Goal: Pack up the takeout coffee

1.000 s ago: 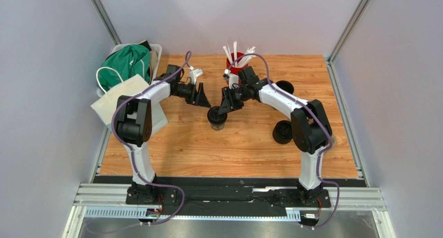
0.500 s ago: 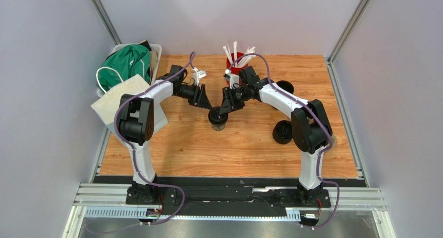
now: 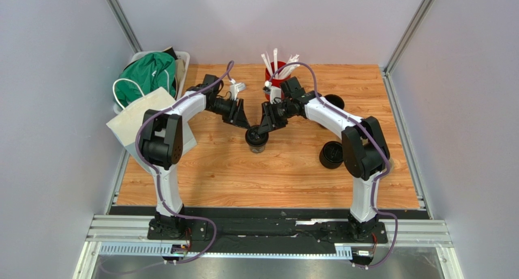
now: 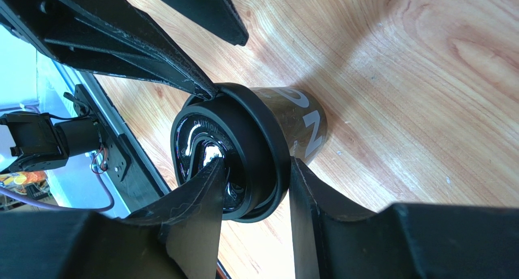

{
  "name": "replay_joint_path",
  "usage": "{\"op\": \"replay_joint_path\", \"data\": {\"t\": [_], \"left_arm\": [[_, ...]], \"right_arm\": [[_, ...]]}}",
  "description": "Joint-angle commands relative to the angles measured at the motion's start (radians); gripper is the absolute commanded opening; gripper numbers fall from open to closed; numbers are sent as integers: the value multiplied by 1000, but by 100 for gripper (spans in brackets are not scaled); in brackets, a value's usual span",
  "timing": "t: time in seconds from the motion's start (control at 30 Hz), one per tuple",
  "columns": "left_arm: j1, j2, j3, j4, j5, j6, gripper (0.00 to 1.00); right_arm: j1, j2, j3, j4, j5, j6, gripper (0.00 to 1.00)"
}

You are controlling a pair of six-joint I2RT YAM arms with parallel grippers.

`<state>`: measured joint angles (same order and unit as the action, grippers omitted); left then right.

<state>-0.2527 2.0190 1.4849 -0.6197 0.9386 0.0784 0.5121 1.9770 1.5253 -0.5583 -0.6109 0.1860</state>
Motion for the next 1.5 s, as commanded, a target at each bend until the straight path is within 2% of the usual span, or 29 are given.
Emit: {"op": "replay_joint_path", "data": {"t": [0.0,0.27,0.5,0.6,0.73,0.9,1.03,1.2,1.47], "left_arm": [[-59,81,-8,-84,-211,98,49],[-62,92,11,-101,-227,95,49],[-57,1,51,-66,-69,72,65],[-57,-34,87,-69,-15,67,67],[-57,-65,92,-66,35,66,67],[-54,-98,28,-46,86,78,65],[-30,-146,-37,52,178,34,65],[-30,-158,-63,37,226,80,63],[-51,-215,-138,35,138,181,62]], "right_arm": [[-3,65,-43,-71,171,-80,30],[-1,75,-51,-83,174,-88,30],[-1,68,-63,-72,191,-89,30],[-1,62,-62,-74,195,-88,30],[-1,62,-59,-69,197,-85,30],[-4,66,-54,-69,201,-77,30],[-10,65,-51,-69,209,-72,30],[-26,57,-50,-68,211,-56,30],[-38,51,-44,-63,212,-46,30]]}}
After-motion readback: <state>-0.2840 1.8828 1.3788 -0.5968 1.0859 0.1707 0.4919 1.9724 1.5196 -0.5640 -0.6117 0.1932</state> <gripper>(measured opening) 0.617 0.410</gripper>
